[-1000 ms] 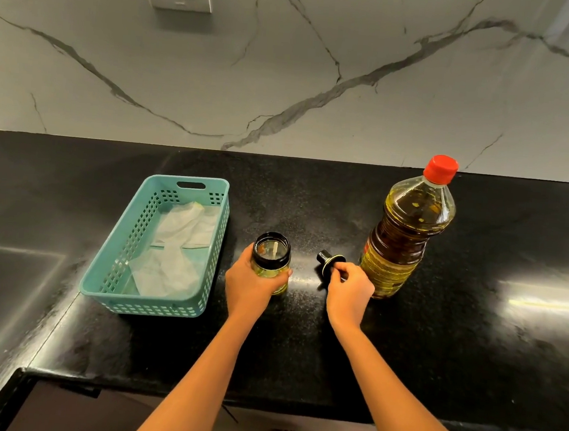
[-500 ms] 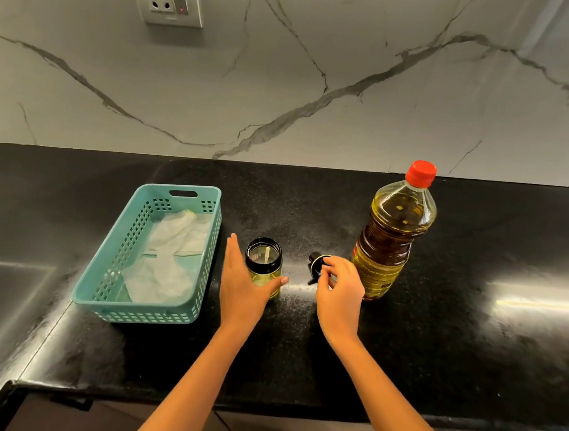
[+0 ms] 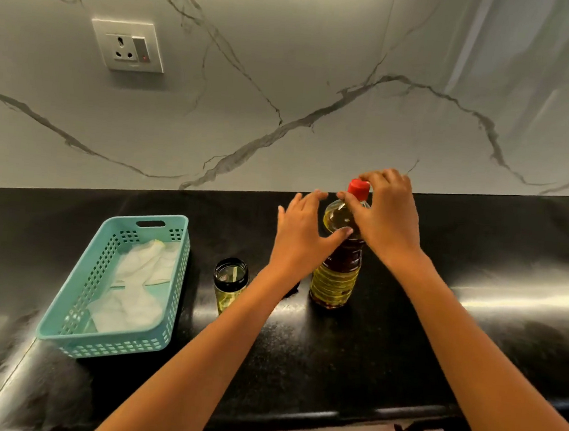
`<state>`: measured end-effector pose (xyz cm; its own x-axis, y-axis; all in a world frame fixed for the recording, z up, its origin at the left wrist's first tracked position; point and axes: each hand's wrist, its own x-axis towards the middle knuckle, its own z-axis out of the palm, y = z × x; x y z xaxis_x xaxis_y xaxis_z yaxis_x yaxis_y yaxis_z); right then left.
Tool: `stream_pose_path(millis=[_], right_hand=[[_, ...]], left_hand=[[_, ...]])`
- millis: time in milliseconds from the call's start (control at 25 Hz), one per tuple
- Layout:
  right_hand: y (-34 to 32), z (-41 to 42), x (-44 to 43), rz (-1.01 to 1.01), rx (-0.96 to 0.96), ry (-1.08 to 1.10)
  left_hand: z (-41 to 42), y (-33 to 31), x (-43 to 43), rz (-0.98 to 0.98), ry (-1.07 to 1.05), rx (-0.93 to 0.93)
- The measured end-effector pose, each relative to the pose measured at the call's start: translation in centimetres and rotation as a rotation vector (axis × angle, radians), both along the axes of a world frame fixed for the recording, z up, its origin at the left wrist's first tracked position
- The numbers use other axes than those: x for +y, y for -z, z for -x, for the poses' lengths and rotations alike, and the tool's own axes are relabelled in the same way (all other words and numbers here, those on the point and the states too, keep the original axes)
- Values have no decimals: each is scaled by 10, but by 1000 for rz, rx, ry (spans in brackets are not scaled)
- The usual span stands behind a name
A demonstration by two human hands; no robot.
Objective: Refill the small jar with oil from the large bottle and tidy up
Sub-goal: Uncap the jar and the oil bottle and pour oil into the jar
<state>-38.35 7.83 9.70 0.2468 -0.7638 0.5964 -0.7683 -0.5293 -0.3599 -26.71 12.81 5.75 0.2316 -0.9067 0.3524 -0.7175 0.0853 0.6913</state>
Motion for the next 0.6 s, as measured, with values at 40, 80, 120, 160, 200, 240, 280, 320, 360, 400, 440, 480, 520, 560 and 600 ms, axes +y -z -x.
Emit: stream_pose_path(millis=[40,80,120,160,200,240,280,320,360,400,440,480,520,560,600], right_hand=[[-1,3,-6,-33,22,-4],[-2,6,-9,-42,30,-9],[-3,7,-12,-38,23,-9],[-3,7,-14,-38,5,-9],[-4,7,-16,-53,-17,-17],[-5,6,-17,-76,-34,-36],[-7,6,-20,-99,-43,-62],[-10,7,-22,-119,-41,-93],[-14,7,-24,-137,-32,-124],[-18,8,-27,-155,-25,-153],[-22,9,-28,-174,-18,-182],[-24,10,-30,-195,-8,-214],[-26,12,-31,-215,10,-252],[-27,13,-32,-231,33,-294],[-27,15,-33,-248,48,-340]], left_hand=[[5,-3,-7,-20,34,26],[10,-5,-12,-27,56,51],[14,-7,-17,-26,69,74],[17,-9,-20,-29,75,96],[20,-9,-23,-27,77,113],[22,-10,-25,-14,71,127],[23,-9,-27,10,64,142],[24,-10,-27,32,57,156],[25,-11,-29,54,54,164],[24,-11,-30,62,55,169],[24,-11,-32,64,57,181],[23,-11,-32,59,55,193],[23,-11,-32,58,52,202],[22,-10,-33,58,43,206],[23,-9,-33,61,35,204]])
